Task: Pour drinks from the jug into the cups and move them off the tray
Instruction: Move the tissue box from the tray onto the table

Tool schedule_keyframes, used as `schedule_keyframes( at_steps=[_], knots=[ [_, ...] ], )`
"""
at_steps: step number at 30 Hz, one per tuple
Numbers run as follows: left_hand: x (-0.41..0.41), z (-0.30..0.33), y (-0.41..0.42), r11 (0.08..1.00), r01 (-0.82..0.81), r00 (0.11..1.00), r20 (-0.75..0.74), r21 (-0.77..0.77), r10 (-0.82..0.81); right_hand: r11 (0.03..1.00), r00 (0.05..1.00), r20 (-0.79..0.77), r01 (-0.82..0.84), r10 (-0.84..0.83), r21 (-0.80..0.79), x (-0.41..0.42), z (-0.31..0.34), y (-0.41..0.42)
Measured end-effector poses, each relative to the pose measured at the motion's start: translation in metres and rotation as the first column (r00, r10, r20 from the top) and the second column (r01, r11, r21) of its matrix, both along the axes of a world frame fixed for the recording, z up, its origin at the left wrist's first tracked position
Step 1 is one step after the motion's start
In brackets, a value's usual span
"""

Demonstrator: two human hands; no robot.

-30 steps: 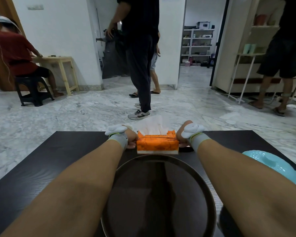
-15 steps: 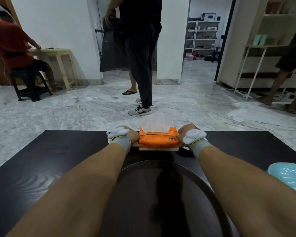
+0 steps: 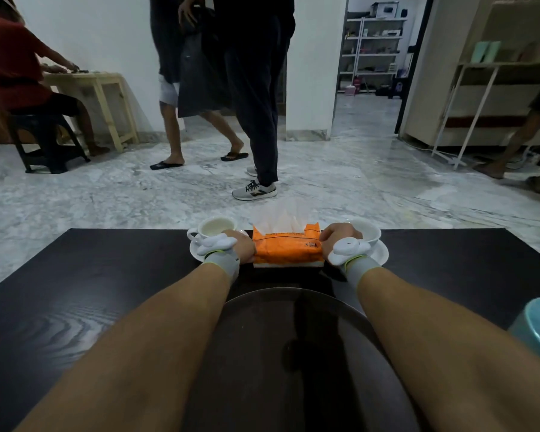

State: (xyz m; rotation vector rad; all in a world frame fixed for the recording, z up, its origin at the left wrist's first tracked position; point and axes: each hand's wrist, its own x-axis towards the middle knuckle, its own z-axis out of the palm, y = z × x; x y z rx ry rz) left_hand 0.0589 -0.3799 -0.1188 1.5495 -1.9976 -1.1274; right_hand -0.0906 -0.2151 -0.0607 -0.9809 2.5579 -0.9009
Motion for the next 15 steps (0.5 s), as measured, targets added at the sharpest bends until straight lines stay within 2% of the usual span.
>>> schedule_keyframes(
  at_steps=[4, 15],
  knots=[
    [0.011, 0.030, 0.034, 0.999, -0.042, 0.998, -0.034, 0.028, 0.043, 0.996, 0.998, 0.022, 0.061, -0.060, -0.063, 0.003, -0.006, -0.008],
    [0.018, 0.040, 0.050, 0.998, -0.016, 0.993, -0.118, 0.061, 0.024, 1.000, 1.000, 0.002, -0.002, 0.002, 0.012, 0.008, -0.003, -0.002]
  ],
)
